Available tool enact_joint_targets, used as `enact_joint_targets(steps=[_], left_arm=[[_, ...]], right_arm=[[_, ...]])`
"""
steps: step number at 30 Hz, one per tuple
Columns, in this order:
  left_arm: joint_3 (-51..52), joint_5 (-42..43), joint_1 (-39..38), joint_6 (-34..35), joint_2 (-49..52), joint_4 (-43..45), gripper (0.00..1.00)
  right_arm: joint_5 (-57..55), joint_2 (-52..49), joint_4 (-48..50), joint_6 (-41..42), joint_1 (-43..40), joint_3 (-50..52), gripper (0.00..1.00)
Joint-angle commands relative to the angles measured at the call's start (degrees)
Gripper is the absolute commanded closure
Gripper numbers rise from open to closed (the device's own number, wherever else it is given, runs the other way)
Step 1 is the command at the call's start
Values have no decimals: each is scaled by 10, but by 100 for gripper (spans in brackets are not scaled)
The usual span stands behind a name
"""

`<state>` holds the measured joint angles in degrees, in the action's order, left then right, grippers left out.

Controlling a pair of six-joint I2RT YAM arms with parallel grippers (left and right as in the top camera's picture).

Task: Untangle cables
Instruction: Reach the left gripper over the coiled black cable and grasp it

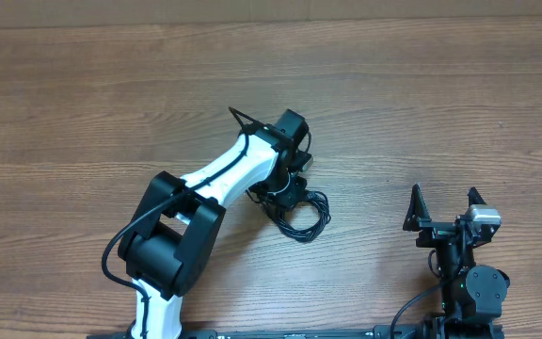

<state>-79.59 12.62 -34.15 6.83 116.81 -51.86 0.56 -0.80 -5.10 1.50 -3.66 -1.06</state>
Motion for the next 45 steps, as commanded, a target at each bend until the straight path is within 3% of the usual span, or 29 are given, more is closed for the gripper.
enact_joint_targets(steps=[1,3,7,11,13,19,23,25,26,27,28,30,32,34,35,36,37,39,41,44,45], left_arm=[[-12,-105,-5,78,11,6,84],[-12,-111,-5,87,11,12,96],[-23,-121,-2,87,7,-2,96],[-88,-146,23,170,-15,-70,96],[-123,-144,40,242,-32,-97,96],[-150,-80,78,561,-71,-148,96],[-144,-50,71,730,-64,-186,96],[-134,-40,61,759,-62,-186,94],[-130,-40,55,759,-60,-183,86],[-126,-42,49,754,-59,-183,68],[-122,-45,44,743,-58,-184,63],[-116,-60,35,720,-57,-183,72],[-115,-92,29,696,-57,-183,71],[-115,-127,26,660,-57,-183,38],[-115,-144,26,642,-57,-183,17],[-115,-164,26,617,-57,-179,12],[-115,-183,26,580,-56,-171,15],[-115,-216,28,439,-55,-144,18],[-115,-216,31,301,-53,-112,4],[-115,-190,34,140,-41,-62,4],[-115,-181,34,95,-36,-50,8]], right_arm=[[-7,6,3,2,-2,6,0],[-7,6,3,2,-2,6,0],[-7,6,3,2,-2,6,0],[-7,6,3,2,-2,6,0],[-7,6,3,2,-2,6,0],[50,6,7,27,-1,6,0],[135,6,14,212,-1,6,0],[176,6,18,309,-1,6,0],[193,6,19,342,-1,6,0],[203,6,20,363,-1,6,0],[206,6,21,382,-1,6,0],[206,6,21,397,-1,6,0],[208,6,20,396,-1,6,0],[216,6,20,376,-1,6,0],[223,5,20,375,-1,6,0],[229,3,18,375,-1,5,1],[238,0,13,375,-1,2,1],[253,-12,-20,368,-1,-15,1],[261,-30,-78,332,-1,-44,0],[261,-62,-176,284,-1,-94,0],[261,-76,-207,268,-1,-111,1]])
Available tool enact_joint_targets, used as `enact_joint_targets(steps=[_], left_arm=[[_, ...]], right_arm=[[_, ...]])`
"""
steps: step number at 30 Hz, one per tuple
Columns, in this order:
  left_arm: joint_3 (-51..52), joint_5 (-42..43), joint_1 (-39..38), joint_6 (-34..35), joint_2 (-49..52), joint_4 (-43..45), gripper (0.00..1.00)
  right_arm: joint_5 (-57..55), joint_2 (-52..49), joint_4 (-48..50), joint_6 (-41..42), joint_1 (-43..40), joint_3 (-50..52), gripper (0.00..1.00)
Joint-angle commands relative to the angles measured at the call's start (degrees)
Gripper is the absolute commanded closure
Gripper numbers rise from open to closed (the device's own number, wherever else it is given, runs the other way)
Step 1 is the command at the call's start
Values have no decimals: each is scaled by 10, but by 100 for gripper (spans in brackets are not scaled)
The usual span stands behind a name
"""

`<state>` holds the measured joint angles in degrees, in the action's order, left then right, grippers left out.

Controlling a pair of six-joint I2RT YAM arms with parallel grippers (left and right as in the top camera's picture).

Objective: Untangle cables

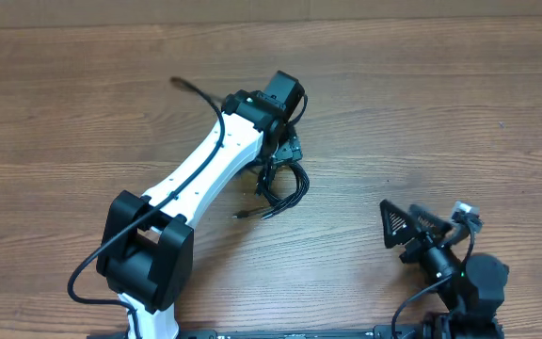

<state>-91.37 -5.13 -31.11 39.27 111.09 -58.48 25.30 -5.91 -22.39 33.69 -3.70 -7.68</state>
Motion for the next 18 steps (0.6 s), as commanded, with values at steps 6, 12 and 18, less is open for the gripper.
enact_joint_targets(steps=[6,12,18], left_arm=[[3,18,6,-417,85,53,27],[3,53,11,-582,148,74,39],[3,54,11,-697,178,118,96]], right_arm=[[44,-103,-82,-71,0,-85,0],[115,-161,-82,-68,0,-85,0],[124,-186,-61,16,-1,-85,0]])
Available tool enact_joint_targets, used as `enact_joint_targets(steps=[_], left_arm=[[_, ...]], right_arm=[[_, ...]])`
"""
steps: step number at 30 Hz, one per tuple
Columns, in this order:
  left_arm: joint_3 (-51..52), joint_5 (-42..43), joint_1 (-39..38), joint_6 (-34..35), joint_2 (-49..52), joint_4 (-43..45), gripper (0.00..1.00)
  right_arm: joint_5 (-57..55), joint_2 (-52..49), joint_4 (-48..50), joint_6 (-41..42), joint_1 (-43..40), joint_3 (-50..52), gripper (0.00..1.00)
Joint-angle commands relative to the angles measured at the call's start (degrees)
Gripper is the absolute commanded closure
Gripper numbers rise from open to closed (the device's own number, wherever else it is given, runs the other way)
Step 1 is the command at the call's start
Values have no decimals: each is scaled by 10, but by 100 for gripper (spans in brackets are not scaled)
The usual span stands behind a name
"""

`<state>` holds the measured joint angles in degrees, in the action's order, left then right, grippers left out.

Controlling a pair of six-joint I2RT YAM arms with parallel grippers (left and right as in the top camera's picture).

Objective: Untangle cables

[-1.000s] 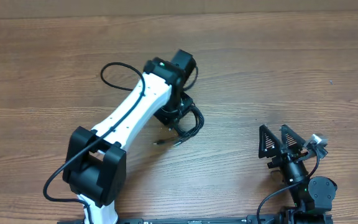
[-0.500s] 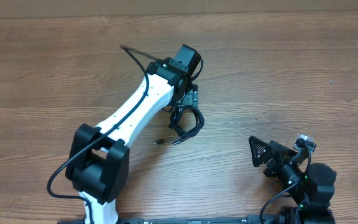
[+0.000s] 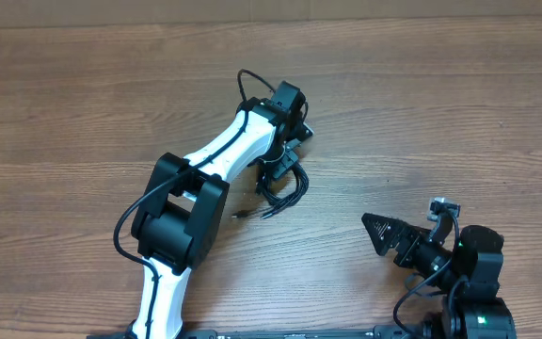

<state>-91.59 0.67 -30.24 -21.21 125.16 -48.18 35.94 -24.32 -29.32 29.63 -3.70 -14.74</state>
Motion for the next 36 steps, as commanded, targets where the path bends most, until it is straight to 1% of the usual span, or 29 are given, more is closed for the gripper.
enact_joint_targets(steps=[1,3,4,6,7,9,10,13,15,16,17,19,21,24,27,29,32,36], left_arm=[[5,-12,4,-60,37,24,96],[-2,-22,9,7,34,29,96],[-10,-32,12,49,33,28,96],[-26,-51,19,136,27,17,96],[-38,-58,24,199,21,5,96],[-60,-56,33,293,11,-23,96],[-74,-55,37,352,5,-45,96],[-114,-55,49,516,-13,-119,96],[-129,-45,55,591,-27,-163,96],[-133,-30,56,612,-35,-181,96],[-134,-16,57,619,-41,-192,96],[-134,10,57,620,-52,-211,96],[-134,18,57,626,-58,-228,96],[-134,56,57,666,-62,-257,96],[-134,77,57,702,-62,-284,95],[-134,78,57,708,-62,-299,96],[-134,78,57,707,-62,-316,96],[-134,80,57,707,-62,-329,96]], right_arm=[[17,-2,9,106,-1,-14,0],[17,-2,33,174,-1,-14,0],[16,-2,55,188,-1,-14,0],[0,-2,87,181,-1,-14,0],[-7,-2,102,179,-1,-14,0],[-9,-5,126,156,0,-14,0],[-9,-9,132,146,0,-15,0],[-9,-36,133,110,5,-20,0],[-18,-63,120,75,19,-31,0],[-25,-78,115,59,29,-39,1],[-33,-94,110,44,41,-48,1],[-50,-130,109,18,74,-70,3],[-67,-165,111,-2,111,-94,4],[-81,-226,120,-23,178,-128,9],[-88,-282,158,-31,237,-140,13],[-114,-322,195,-31,273,-140,18],[-142,-367,233,-31,302,-140,21],[-143,-408,274,-31,324,-140,32]])
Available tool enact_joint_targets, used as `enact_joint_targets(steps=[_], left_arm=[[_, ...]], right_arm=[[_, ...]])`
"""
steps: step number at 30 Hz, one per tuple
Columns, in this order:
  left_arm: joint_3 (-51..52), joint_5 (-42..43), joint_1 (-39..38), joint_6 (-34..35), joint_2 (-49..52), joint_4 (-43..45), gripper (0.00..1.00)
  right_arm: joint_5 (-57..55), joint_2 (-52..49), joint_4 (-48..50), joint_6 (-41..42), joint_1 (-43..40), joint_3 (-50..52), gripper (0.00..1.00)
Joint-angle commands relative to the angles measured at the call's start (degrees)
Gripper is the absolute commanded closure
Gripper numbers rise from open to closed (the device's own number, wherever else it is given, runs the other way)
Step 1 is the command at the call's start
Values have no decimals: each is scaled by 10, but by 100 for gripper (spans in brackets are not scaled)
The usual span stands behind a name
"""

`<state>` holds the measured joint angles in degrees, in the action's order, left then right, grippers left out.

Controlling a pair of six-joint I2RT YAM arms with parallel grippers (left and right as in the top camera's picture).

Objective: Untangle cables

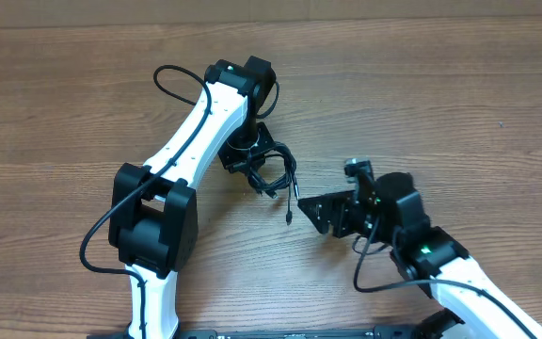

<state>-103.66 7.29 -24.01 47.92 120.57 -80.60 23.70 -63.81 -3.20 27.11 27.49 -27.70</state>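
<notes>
A tangled bundle of black cable (280,168) hangs at the middle of the wooden table (459,104). My left gripper (250,158) points down and is shut on the bundle's left side. One loose end with a plug (290,213) dangles toward the front. My right gripper (314,209) reaches in from the right, its tips just right of that plug end. It is seen edge-on, so the gap between its fingers is hidden.
The white left arm (191,132) slants across the left middle of the table. The right arm (440,259) comes in from the front right corner, its own wire (370,273) looping beside it. The table's far edge meets a tan wall at the top.
My left gripper has moved up and to the left with the bundle, and a cable end now hangs free. My right gripper has moved left, from the front right to just beside that end.
At first the left gripper was on the bundle at mid-table and the right gripper stood open at the front right. Then the bundle was shifted left and a plug end showed while the right gripper turned on edge. Now both grippers meet at the bundle.
</notes>
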Motion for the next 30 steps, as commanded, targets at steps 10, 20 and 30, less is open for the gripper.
enact_joint_targets(steps=[10,20,30], left_arm=[[-13,16,-33,36,-16,1,96],[-13,-80,-40,-17,-16,9,96],[-13,-219,-62,-36,-22,52,96]], right_arm=[[-16,-28,49,16,60,-10,51],[-45,-24,5,64,68,-22,96],[-10,-17,-229,96,64,-187,96]])
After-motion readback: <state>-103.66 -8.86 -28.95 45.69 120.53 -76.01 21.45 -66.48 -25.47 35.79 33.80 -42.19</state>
